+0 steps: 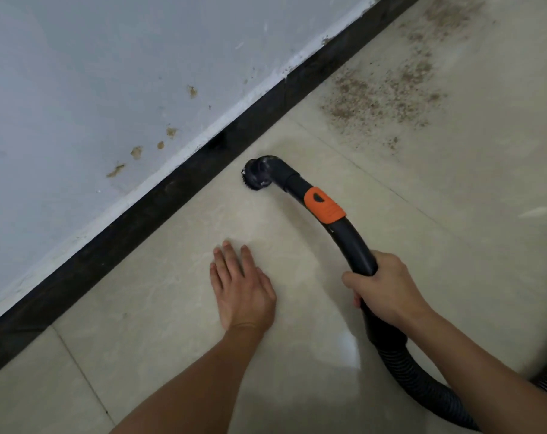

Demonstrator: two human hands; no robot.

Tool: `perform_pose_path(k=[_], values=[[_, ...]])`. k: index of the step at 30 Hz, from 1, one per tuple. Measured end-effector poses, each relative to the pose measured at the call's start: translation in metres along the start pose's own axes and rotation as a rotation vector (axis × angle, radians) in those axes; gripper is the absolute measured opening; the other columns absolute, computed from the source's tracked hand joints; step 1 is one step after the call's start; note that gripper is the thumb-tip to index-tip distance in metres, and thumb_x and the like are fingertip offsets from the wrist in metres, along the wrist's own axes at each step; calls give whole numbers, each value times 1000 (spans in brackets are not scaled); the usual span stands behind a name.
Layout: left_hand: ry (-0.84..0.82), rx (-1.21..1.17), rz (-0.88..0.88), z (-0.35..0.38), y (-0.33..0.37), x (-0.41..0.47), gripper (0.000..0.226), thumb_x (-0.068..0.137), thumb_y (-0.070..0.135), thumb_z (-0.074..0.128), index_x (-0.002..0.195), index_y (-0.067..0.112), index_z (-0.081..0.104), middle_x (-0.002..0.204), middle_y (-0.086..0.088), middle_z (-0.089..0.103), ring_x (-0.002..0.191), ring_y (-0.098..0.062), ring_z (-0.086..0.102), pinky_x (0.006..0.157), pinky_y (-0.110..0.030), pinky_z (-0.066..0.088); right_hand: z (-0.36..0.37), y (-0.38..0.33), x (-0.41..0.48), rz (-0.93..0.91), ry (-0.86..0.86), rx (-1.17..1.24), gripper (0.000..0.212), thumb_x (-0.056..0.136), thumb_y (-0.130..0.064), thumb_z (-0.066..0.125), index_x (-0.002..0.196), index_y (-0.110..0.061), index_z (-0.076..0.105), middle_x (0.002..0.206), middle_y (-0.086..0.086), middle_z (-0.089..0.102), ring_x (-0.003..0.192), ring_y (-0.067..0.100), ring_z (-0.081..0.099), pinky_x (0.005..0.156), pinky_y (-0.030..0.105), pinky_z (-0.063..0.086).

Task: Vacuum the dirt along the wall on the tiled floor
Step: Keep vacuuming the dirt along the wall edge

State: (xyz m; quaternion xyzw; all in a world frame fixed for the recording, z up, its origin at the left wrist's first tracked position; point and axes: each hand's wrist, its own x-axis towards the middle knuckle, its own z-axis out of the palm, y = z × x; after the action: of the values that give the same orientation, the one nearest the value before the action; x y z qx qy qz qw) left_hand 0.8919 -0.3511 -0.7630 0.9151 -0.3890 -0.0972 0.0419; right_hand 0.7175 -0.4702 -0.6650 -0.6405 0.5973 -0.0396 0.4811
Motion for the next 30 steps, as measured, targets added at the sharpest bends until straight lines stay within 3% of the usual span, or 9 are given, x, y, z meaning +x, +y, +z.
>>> perform_pose_path(k=[5,10,14,16,19,24,30], values=[[-6,-35,1,-4,4,-1,65,93,38,15,152,11,23,161,-19,8,149,-33,1,121,-44,0,-45,73,-51,94,226,35,14,77,-13,71,69,-14,59,50,8,63,47,24,62,59,43,54],[-103,38,94,-18,8,-6,57,101,31,24,155,18,11,161,-17,-3,148,-34,-7,121,-45,-4,-102,141,-99,243,440,5,17,77,-15,73,65,-15,62,49,4,63,56,29,64,64,42,53],[-7,37,300,-24,51,23,53,97,19,38,149,13,31,158,-19,18,146,-34,12,120,-44,7,-135,155,-76,283,577,164,17,77,-12,73,65,-5,64,47,7,62,55,31,63,60,38,51],[46,-48,274,-20,85,44,51,95,18,43,145,9,37,153,-22,27,142,-37,21,118,-44,16,-131,151,-60,242,557,201,15,76,-10,71,65,-4,63,45,7,62,50,30,62,56,34,50],[65,-148,110,-5,127,76,46,95,19,40,138,2,41,146,-25,34,137,-40,27,115,-45,19,-118,141,-47,137,391,159,9,75,-8,68,70,-7,61,48,8,64,47,26,60,54,30,47],[106,-133,-95,15,156,87,48,99,24,27,144,6,33,158,-20,17,146,-35,11,120,-45,5,-125,133,-23,112,430,130,9,76,-9,68,74,-12,60,50,5,65,53,27,64,55,35,52],[79,-111,-125,12,156,83,50,99,29,25,145,11,30,160,-15,16,147,-31,9,121,-44,5,-121,114,-12,169,218,111,16,73,-6,70,69,-15,58,51,7,63,45,21,60,55,39,50]])
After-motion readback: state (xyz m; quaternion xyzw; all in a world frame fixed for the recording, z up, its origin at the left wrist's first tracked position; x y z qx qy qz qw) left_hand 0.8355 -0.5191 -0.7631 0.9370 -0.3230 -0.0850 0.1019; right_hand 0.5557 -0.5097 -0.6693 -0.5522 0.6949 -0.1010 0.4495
